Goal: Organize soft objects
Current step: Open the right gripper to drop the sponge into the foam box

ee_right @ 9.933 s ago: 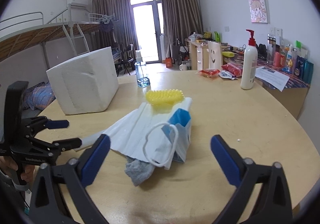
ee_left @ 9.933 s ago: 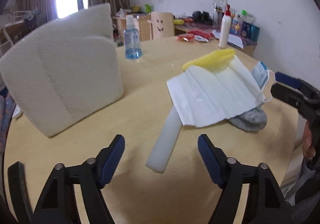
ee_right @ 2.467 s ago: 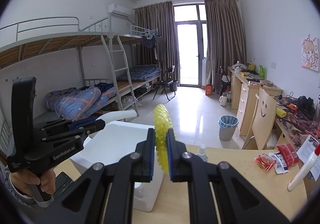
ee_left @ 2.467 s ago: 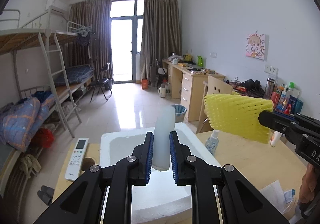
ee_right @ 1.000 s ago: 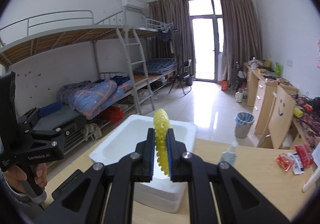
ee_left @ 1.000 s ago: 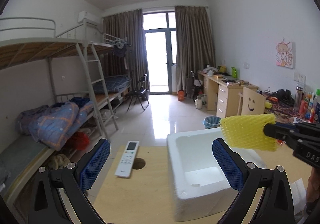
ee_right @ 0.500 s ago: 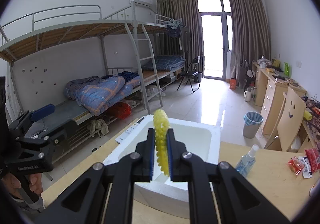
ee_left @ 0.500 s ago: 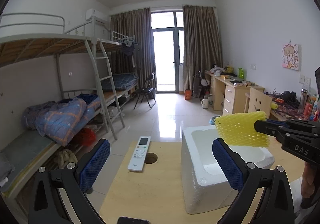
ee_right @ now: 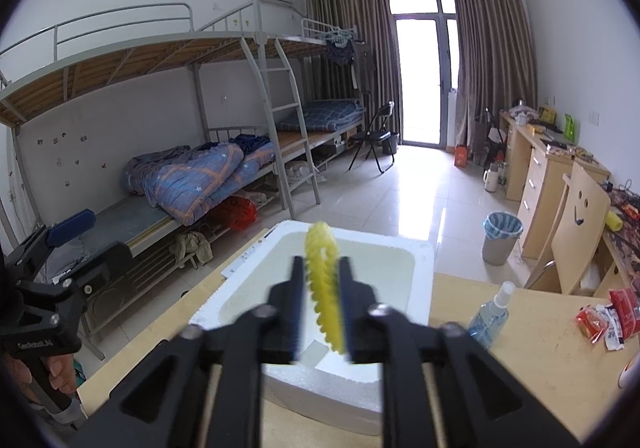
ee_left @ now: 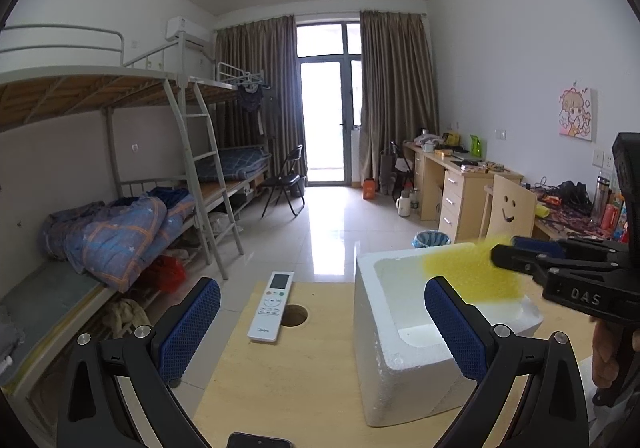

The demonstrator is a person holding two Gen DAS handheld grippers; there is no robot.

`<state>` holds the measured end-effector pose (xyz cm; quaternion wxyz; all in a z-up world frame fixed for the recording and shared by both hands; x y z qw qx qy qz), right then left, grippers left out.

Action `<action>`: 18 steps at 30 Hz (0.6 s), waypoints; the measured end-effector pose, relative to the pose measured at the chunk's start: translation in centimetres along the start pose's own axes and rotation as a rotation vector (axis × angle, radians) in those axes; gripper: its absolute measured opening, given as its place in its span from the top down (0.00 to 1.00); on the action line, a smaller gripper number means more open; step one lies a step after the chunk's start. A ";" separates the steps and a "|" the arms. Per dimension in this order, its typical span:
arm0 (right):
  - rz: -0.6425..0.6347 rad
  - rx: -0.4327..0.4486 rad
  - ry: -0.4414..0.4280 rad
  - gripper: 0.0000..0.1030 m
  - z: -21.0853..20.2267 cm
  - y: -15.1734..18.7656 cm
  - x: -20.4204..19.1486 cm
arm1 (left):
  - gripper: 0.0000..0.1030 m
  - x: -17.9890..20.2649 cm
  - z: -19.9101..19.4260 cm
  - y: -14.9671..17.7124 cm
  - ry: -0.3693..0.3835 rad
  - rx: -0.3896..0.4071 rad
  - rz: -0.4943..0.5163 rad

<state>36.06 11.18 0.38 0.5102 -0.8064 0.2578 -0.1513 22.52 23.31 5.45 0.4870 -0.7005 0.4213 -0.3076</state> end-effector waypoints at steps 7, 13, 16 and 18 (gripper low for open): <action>0.046 -0.003 -0.014 0.26 -0.2 0.1 0.7 | 0.01 -0.1 -0.2 0.3 0.010 0.003 -0.011; 0.039 -0.014 -0.001 0.18 -0.5 0.2 0.7 | 0.01 -0.1 -0.5 0.3 0.022 0.007 -0.005; 0.044 -0.008 0.002 0.17 -1.0 0.2 0.8 | 0.01 -0.1 -0.8 0.4 0.025 0.003 -0.008; 0.048 -0.005 0.004 0.13 -1.4 0.1 0.9 | 0.01 0.2 -1.1 0.5 0.031 -0.004 -0.011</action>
Point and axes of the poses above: each gripper's, at about its wrist camera, not at the fingertips, and z roughly the way its jaws point, x to its right, y to its underside, the point moved 8 cm from there along z, roughly the way its jaws point, and after that the axes turned 4 degrees about -z, right-handed, at the moved point
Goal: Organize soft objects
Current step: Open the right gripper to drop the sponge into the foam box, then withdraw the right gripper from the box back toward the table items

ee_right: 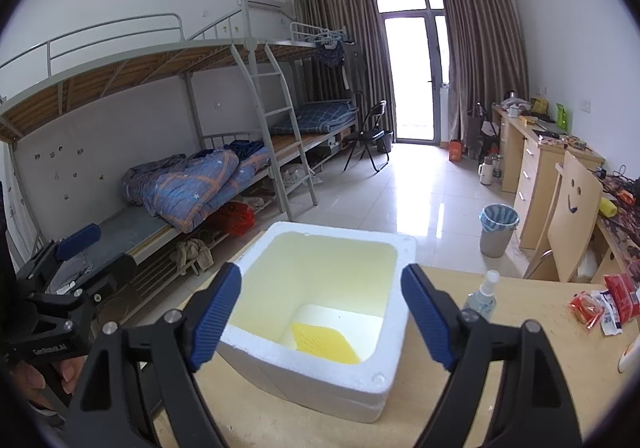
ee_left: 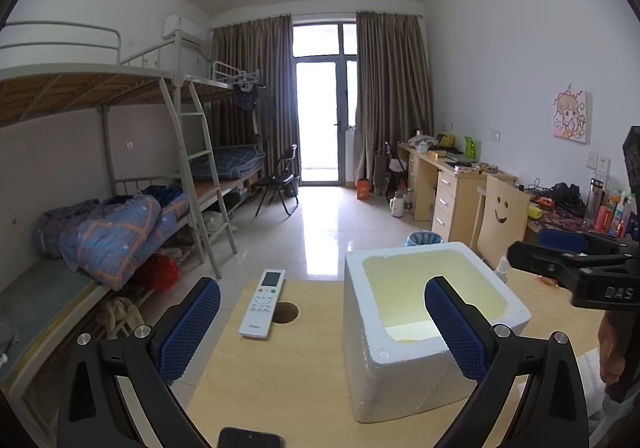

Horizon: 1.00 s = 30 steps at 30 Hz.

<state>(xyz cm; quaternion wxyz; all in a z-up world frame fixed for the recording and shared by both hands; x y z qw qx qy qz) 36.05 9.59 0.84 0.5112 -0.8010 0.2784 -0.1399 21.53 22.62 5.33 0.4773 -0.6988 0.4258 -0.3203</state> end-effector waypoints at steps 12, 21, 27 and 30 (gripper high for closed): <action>-0.049 0.075 0.024 0.00 -5.5 0.7 -0.9 | 0.01 2.0 -3.6 0.4 0.035 0.012 0.009; -0.050 0.097 0.048 0.00 -9.3 2.1 -1.3 | 0.01 4.5 -7.5 1.0 0.088 0.040 0.021; -0.044 0.133 0.072 0.00 -12.1 3.2 -1.6 | 0.01 5.8 -9.9 1.8 0.118 0.053 0.015; -0.038 0.163 0.081 0.00 -13.4 4.1 -1.7 | 0.01 6.4 -11.2 2.5 0.126 0.083 0.019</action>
Point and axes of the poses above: each gripper's, at about its wrist camera, not at the fingertips, and z roughly the way its jaws point, x to its right, y to its underside, the point moved 8 cm from there along z, roughly the way its jaws point, and after that the axes turned 4 degrees about -z, right-handed, at the moved point
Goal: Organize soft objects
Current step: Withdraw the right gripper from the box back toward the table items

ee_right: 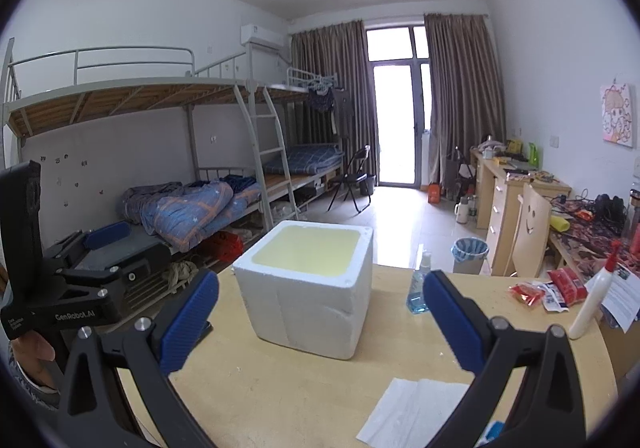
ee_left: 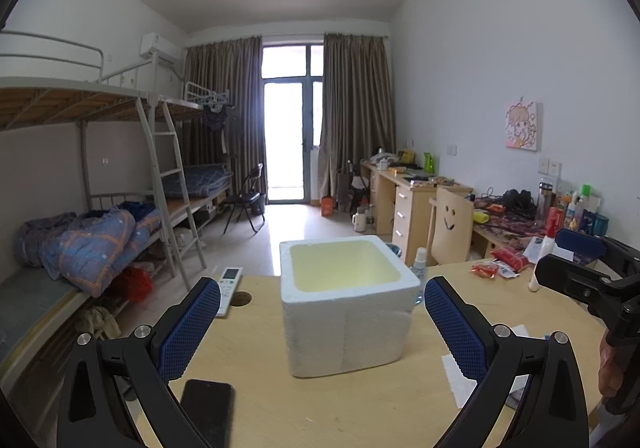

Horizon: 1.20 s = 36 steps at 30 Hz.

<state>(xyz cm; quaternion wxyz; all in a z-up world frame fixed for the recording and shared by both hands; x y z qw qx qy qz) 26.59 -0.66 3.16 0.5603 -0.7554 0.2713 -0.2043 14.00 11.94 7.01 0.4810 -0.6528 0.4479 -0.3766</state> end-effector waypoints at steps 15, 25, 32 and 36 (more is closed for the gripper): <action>-0.004 0.113 0.110 0.00 -5.1 4.3 0.6 | 0.01 0.8 -3.3 4.7 0.040 0.091 -0.020; 0.004 0.110 0.163 0.00 -5.8 8.7 0.9 | 0.01 1.2 -3.8 9.3 0.065 0.106 -0.011; -0.005 0.100 0.209 0.00 -6.0 11.2 0.9 | 0.01 1.6 -3.8 10.3 0.076 0.120 -0.016; 0.002 0.085 0.213 0.00 -5.8 11.6 1.2 | 0.01 1.6 -3.5 10.4 0.087 0.104 -0.025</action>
Point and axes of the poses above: each gripper's, at about its wrist camera, not at the fingertips, and z roughly the way its jaws point, x to its right, y to its underside, the point moved 8 cm from there along z, roughly the way its jaws point, and after that the axes turned 4 degrees about -z, right-handed, at the moved point
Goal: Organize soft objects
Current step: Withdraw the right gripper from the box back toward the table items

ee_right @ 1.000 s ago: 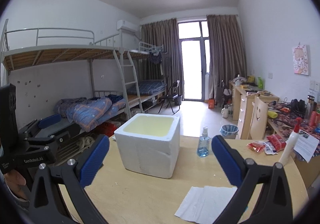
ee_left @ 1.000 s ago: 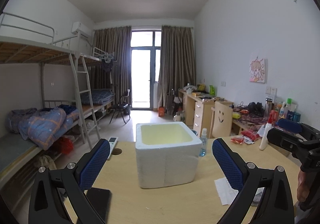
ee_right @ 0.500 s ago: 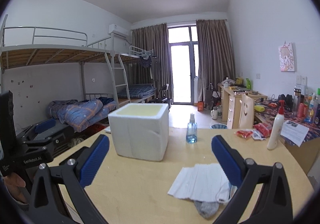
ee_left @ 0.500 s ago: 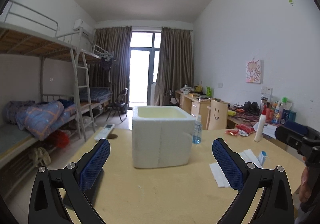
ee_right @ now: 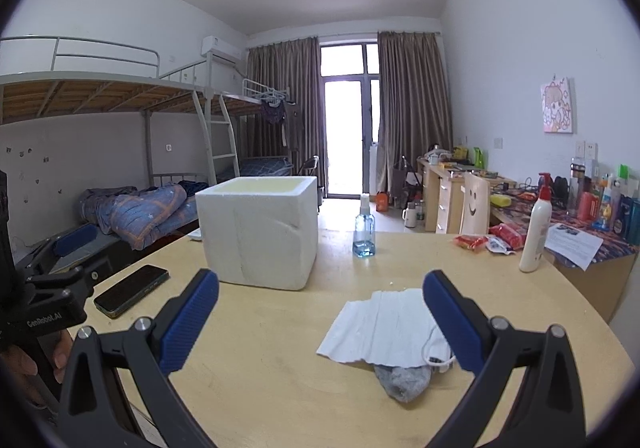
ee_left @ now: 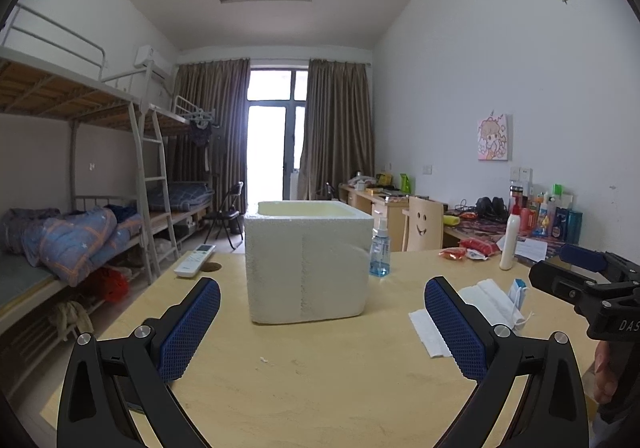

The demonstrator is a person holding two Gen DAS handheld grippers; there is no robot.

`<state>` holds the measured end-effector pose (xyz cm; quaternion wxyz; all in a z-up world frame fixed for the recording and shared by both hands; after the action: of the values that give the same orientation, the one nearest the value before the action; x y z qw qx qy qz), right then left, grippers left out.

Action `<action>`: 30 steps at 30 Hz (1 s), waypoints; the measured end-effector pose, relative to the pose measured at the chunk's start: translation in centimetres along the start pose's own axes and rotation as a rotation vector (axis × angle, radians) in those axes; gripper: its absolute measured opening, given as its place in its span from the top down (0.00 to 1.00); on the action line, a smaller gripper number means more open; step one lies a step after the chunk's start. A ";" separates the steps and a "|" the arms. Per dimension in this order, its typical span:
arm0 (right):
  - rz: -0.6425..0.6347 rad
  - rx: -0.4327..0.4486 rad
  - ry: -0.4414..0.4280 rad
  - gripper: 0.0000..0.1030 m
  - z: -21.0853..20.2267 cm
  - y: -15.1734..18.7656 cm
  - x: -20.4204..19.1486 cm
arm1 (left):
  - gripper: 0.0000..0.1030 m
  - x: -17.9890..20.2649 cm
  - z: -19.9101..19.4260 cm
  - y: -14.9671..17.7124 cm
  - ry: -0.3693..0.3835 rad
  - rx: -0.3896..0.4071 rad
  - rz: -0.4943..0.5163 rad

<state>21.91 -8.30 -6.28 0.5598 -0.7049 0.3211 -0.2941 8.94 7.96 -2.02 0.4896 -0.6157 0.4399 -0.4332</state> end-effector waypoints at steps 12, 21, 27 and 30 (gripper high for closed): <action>0.030 -0.033 0.033 0.00 -0.2 0.7 2.1 | 0.01 3.0 2.5 1.0 0.087 -0.050 0.004; 0.055 -0.053 0.105 0.00 -0.8 1.4 5.3 | 0.01 6.6 5.1 1.6 0.182 -0.104 0.024; 0.075 -0.069 0.127 0.00 -0.9 2.0 7.4 | 0.01 9.0 7.5 2.4 0.223 -0.185 0.022; 0.088 -0.080 0.132 0.00 -0.7 2.6 8.3 | 0.01 10.2 8.7 2.9 0.239 -0.222 0.021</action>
<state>26.20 -15.65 -8.23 0.5215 -0.6909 0.3994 -0.3018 19.40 -0.30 -5.08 0.3672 -0.6053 0.5465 -0.4473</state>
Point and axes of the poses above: each gripper's, at about its wrist camera, not at the fingertips, and z roughly the way its jaws point, x to its right, y to its underside, the point moved 8 cm from there along z, roughly the way its jaws point, and after that the axes turned 4 degrees about -z, right-handed, at the moved point
